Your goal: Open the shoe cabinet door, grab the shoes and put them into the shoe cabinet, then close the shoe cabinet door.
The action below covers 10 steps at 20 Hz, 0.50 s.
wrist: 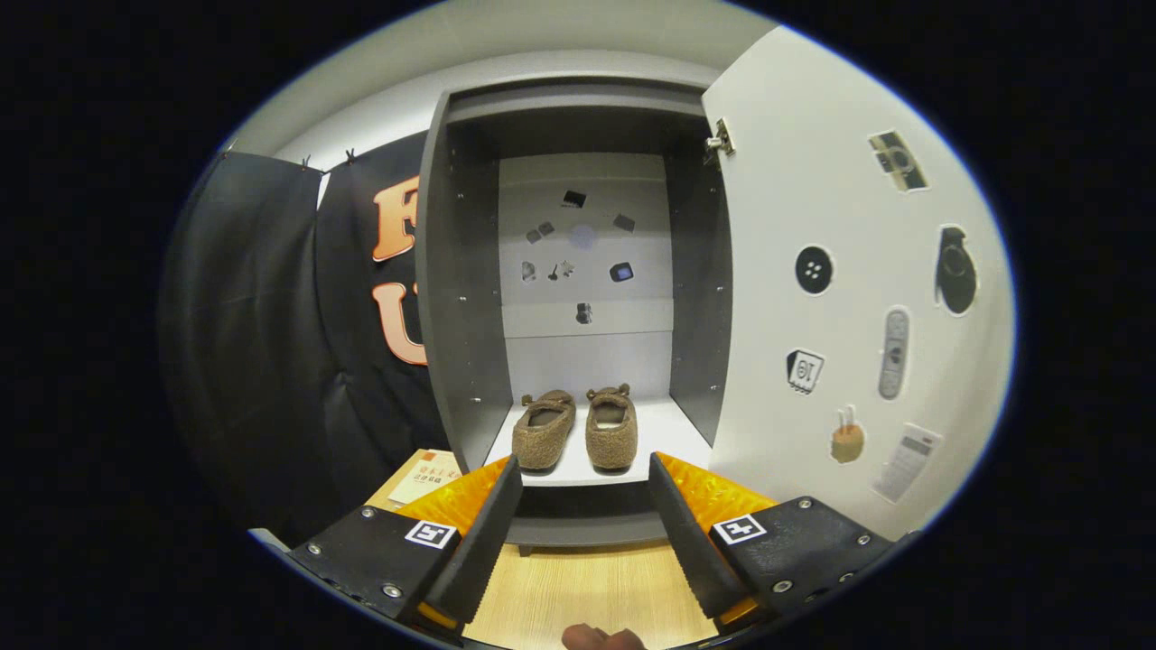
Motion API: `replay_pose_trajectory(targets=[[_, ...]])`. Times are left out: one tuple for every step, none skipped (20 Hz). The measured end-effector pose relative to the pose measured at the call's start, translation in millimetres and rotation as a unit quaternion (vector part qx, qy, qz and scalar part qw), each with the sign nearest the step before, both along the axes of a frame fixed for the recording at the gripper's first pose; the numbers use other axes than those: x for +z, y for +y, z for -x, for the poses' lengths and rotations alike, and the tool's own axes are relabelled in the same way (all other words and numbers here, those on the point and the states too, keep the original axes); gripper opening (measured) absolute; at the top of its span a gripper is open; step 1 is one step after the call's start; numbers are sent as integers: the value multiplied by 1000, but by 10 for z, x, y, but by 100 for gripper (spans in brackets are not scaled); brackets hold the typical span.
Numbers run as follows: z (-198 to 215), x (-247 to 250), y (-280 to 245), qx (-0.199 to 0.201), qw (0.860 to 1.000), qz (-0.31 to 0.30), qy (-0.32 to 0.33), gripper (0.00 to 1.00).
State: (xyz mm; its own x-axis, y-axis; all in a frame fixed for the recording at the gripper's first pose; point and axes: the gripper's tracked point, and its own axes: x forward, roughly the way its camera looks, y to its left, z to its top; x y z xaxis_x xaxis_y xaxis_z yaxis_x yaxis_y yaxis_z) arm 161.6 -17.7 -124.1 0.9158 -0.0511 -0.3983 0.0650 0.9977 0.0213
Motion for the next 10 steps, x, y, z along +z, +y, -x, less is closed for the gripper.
replay_pose_trajectory(targets=[[116,55,-50,7,1000,1,-4,88],[252,94,-105,13,1000,-2,-5,88],[397,138,-151,22,1000,-11,-6,88],[548,172,-207,27,999,-24,-2,88],[698,227,-271,32,999,-39,-4,88],[819,292,-336,38,998,-50,-12,88],[940,333,-410,44,997,-55,-16,88],[1099,301,-468,52,997,-56,-16,88],[1247,236,-528,59,997,-53,-16,88],[1364,250,-631,63,996,-52,-19,88]])
